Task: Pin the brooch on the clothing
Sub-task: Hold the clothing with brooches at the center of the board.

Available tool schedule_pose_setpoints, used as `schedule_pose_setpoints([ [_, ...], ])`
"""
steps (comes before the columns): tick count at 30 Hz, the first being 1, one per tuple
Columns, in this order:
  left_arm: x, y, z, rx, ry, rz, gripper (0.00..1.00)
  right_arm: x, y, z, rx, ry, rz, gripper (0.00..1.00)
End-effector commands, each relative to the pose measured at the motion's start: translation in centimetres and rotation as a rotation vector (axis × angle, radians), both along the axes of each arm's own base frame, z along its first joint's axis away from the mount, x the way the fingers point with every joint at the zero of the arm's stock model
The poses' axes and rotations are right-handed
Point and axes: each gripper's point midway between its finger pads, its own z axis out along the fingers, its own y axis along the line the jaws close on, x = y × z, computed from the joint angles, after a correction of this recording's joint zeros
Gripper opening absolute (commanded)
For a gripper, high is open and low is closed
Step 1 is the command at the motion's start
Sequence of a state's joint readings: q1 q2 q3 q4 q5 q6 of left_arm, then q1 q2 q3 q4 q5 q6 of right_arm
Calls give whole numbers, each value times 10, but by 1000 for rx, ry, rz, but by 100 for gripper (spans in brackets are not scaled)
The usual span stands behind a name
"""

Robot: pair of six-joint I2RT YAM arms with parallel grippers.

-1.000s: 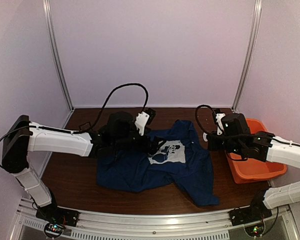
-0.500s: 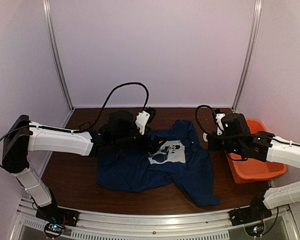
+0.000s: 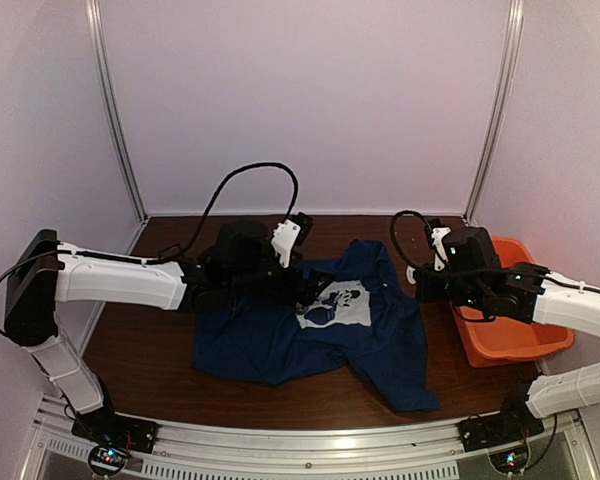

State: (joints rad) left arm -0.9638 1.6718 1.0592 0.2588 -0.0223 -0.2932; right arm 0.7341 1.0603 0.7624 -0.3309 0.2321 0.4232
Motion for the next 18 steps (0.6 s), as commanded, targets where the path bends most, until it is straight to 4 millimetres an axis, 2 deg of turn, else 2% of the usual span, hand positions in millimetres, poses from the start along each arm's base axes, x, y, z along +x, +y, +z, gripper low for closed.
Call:
schedule_pose_setpoints([
  [1, 3, -3, 11, -6, -25, -9, 98, 0, -4, 9, 9, -9, -15, 0],
  [18, 1, 1, 15, 25, -41, -16, 98, 0, -6, 5, 13, -5, -31, 0],
])
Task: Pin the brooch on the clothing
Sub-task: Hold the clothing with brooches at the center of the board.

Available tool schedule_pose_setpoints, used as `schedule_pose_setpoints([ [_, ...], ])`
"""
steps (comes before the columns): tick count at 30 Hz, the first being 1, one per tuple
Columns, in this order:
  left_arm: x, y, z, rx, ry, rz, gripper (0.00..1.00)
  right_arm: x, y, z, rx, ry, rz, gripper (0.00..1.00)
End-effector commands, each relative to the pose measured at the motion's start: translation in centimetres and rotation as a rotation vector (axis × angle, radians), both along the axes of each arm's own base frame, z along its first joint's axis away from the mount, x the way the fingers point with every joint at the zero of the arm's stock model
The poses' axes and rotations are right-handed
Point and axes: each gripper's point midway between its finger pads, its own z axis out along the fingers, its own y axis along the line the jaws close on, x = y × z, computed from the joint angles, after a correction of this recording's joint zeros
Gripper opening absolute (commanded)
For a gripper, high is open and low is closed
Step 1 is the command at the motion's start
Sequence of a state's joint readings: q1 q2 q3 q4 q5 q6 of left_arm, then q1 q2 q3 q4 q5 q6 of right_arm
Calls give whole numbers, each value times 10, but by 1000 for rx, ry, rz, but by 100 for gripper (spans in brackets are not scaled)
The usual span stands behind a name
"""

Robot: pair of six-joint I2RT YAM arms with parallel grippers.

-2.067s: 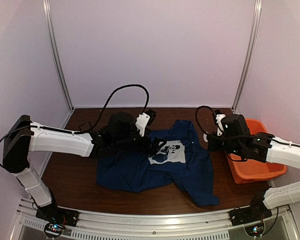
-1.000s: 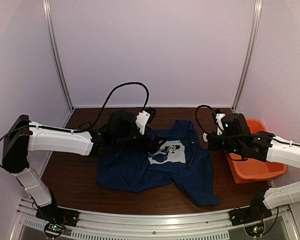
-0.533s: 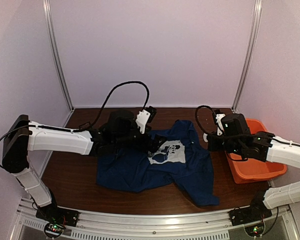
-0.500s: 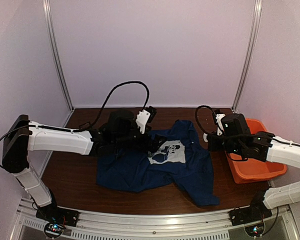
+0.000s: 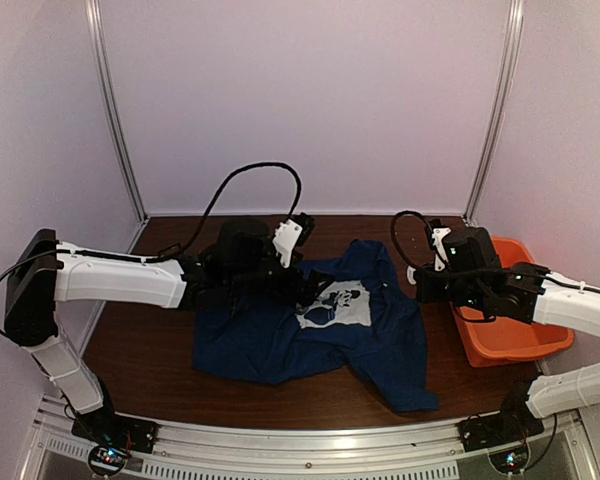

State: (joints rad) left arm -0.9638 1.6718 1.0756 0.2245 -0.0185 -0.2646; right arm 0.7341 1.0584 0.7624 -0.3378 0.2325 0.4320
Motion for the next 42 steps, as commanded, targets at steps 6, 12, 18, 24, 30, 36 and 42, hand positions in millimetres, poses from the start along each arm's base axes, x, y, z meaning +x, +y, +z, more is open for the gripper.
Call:
schedule_pose_setpoints([
  [6, 1, 5, 18, -40, -43, 11, 98, 0, -4, 3, 8, -6, -19, 0],
  [12, 4, 12, 19, -30, -61, 45, 98, 0, -2, 2, 23, -6, -11, 0],
  [18, 6, 22, 18, 27, -92, 65, 97, 0, 0, -4, 26, 3, -7, 0],
  [24, 10, 22, 11, 73, -86, 65, 98, 3, 4, -1, 25, 4, -1, 0],
  [30, 22, 30, 23, 35, -58, 88, 98, 3, 6, 5, 33, 6, 3, 0],
  [36, 26, 43, 23, 66, -61, 101, 98, 2, 5, 2, 51, 2, -4, 0],
  [42, 31, 46, 19, 112, -69, 80, 98, 4, 13, 1, 72, 13, 12, 0],
])
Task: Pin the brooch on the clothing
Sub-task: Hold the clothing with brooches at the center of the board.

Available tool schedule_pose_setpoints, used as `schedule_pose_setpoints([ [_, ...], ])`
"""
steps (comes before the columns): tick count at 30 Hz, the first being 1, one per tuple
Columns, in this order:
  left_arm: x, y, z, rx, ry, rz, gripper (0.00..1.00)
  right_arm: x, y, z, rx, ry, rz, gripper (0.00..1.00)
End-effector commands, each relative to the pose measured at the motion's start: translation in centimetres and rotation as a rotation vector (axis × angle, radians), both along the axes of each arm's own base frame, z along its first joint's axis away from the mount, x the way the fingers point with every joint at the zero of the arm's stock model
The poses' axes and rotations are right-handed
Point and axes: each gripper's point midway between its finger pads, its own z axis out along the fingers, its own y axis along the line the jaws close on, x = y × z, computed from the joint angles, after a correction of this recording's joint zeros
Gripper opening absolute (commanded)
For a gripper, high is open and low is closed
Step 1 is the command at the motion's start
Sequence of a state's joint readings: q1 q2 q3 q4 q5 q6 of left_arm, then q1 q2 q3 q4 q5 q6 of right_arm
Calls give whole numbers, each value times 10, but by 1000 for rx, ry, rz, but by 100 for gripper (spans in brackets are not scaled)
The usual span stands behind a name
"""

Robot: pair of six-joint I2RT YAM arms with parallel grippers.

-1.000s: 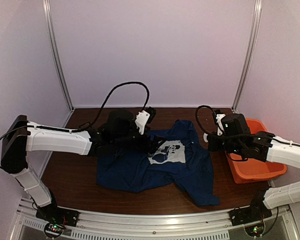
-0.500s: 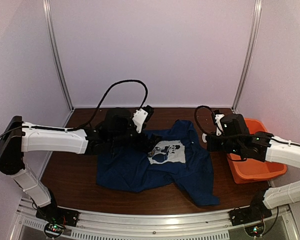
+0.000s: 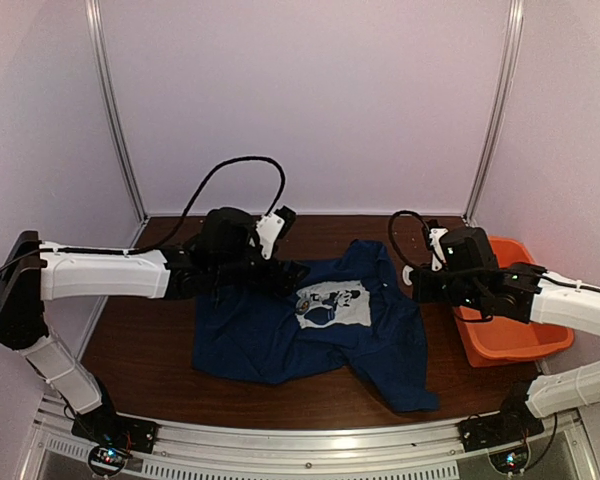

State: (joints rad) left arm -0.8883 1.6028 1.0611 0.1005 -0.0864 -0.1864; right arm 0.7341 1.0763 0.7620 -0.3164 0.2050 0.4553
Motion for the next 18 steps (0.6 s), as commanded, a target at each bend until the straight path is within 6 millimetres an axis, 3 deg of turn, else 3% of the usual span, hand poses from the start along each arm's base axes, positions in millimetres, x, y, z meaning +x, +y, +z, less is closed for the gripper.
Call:
schedule_pose_setpoints([
  [1, 5, -2, 19, 5, -23, -39, 97, 3, 7, 3, 41, 1, 6, 0],
  [9, 2, -22, 16, 116, 7, -197, 98, 4, 11, -3, 68, 5, 3, 0],
  [18, 9, -41, -36, 230, 86, -338, 98, 3, 18, -21, 91, 56, 14, 0],
])
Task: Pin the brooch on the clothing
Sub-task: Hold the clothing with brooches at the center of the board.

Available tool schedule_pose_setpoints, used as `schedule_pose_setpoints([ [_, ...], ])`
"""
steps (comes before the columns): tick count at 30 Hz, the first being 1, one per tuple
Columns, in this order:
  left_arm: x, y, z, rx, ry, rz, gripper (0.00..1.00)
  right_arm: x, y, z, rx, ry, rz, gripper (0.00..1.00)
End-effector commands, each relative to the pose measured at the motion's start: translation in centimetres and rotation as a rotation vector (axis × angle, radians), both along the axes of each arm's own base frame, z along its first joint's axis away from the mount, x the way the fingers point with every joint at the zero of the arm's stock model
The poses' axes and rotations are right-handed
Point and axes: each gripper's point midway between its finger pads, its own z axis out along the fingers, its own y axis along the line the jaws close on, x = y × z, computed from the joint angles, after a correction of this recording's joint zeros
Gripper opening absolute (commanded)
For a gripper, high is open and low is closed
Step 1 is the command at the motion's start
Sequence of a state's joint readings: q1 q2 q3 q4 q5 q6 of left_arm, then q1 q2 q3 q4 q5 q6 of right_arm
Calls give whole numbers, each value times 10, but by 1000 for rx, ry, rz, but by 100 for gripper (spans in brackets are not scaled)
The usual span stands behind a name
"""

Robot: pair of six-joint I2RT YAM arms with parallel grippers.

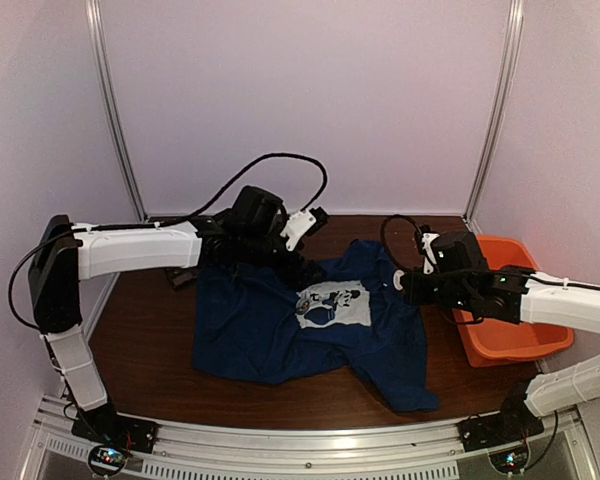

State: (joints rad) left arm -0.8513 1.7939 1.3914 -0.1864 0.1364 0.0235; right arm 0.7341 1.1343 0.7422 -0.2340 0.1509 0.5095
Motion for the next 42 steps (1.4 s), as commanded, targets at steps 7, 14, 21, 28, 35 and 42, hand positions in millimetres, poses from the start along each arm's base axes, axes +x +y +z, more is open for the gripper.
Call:
schedule_pose_setpoints([
  [7, -10, -7, -86, 125, 129, -190, 98, 0, -2, -5, -6, 16, -9, 0],
  [14, 1, -20, -106, 176, 54, -195, 98, 0, 2, -16, -10, 43, -4, 0],
  [21, 10, -38, -119, 221, 3, -170, 97, -1, 0, -15, -15, 43, -6, 0],
  [28, 20, -47, -132, 241, -4, -155, 85, -2, -1, -19, -11, 51, -8, 0],
  [35, 31, -59, -131, 234, -24, -151, 72, -3, -2, -21, -9, 53, -8, 0],
  [42, 34, -66, -140, 246, -12, -172, 58, -4, -2, -22, -7, 56, -9, 0],
])
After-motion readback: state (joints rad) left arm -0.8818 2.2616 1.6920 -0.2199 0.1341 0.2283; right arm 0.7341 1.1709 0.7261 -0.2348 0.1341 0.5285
